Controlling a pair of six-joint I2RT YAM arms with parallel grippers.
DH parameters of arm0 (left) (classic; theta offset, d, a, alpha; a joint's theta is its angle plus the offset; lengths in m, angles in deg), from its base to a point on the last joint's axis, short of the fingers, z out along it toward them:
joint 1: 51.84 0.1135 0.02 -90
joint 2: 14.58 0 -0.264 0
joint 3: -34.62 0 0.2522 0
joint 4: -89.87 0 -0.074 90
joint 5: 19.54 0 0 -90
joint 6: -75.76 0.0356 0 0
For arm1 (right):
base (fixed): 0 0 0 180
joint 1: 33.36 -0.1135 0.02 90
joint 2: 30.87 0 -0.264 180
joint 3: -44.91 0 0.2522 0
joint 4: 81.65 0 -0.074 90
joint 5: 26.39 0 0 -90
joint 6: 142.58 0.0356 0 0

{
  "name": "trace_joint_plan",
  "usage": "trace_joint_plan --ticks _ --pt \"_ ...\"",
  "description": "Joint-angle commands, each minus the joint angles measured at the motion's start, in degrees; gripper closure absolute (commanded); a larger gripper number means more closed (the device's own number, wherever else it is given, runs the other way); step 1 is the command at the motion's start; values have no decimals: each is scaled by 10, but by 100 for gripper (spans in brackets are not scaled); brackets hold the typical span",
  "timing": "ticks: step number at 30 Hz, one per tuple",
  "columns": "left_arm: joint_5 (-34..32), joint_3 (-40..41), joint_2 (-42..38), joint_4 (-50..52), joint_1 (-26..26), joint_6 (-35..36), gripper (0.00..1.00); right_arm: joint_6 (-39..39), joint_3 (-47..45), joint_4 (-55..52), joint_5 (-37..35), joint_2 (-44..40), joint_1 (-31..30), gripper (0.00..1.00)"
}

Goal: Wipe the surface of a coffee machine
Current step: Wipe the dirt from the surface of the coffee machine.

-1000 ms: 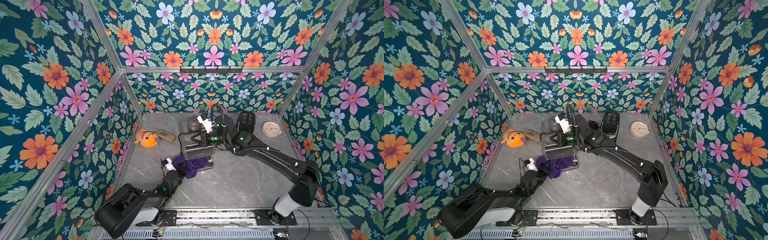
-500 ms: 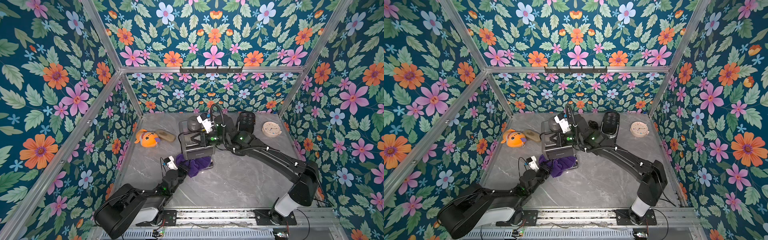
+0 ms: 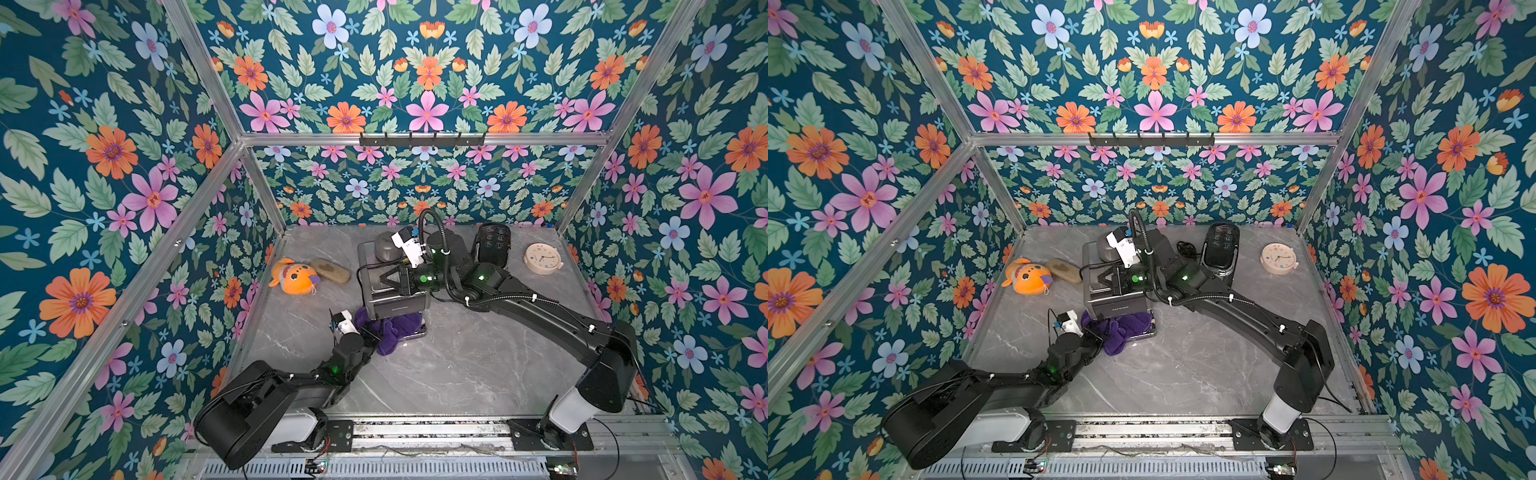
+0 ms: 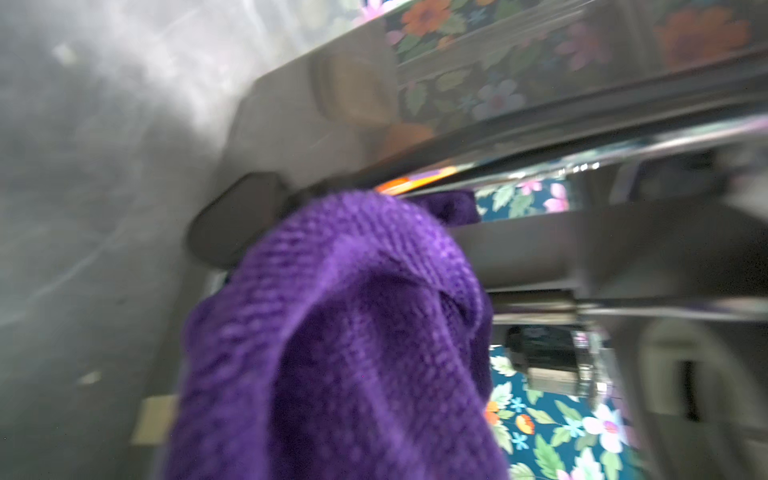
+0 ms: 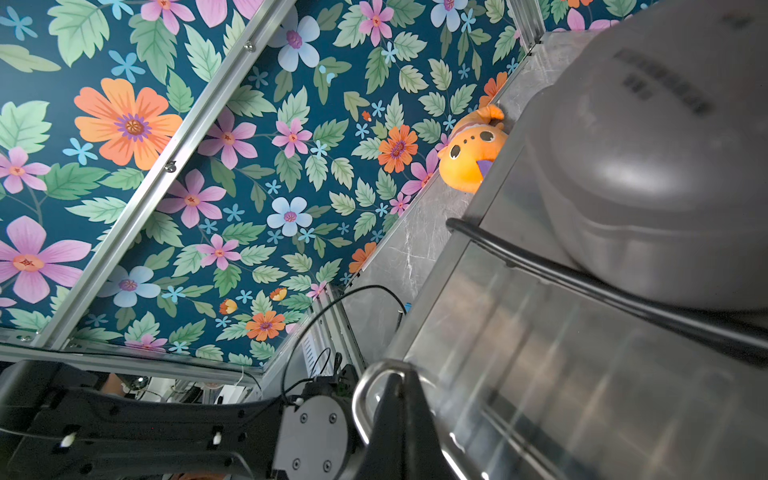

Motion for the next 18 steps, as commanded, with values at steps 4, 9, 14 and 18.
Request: trace_joint_plan --ticks 4,9,14,18 --pt "-25 14 32 -8 -37 -45 100 7 -17 -162 -25 16 0 100" --pt "-43 -22 22 18 -80 -48 100 9 -17 -156 -24 16 0 100" --pt "-63 -38 21 26 -101 -63 100 12 -17 -151 -20 17 -2 100" --pt "-72 -55 45 20 -116 -73 100 11 -23 -152 -21 15 -2 100"
